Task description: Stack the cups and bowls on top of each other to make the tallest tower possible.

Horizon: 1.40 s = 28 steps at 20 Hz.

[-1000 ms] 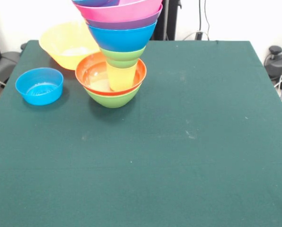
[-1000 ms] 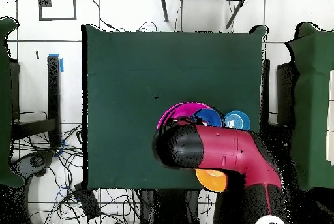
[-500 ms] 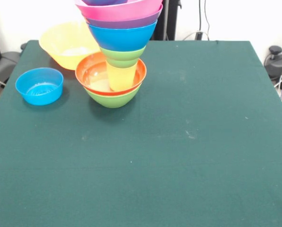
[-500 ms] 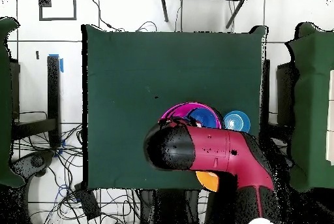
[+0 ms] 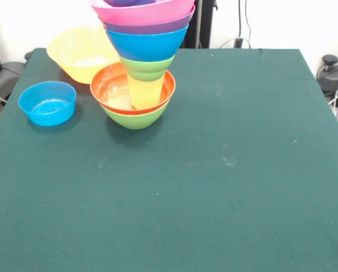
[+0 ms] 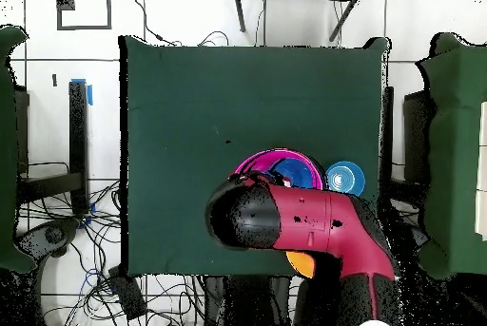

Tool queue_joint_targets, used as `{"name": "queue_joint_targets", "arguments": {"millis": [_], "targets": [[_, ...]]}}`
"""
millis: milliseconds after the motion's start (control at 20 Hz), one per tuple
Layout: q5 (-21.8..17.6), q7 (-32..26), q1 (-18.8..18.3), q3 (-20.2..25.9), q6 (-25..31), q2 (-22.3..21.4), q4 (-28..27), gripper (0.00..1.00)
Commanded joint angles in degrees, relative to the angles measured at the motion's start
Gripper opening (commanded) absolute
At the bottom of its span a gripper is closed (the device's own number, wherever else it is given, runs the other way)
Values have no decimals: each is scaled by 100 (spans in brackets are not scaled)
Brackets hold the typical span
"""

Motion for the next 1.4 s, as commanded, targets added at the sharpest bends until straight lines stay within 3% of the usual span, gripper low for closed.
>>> {"name": "queue_joint_targets", "arguments": {"millis": [50, 400, 1400], "targets": [[36, 539, 137, -37, 294, 160, 340, 100], [56, 866, 344, -284, 553, 82, 262, 100], [119, 761, 599, -627, 459, 131, 183, 100]]}}
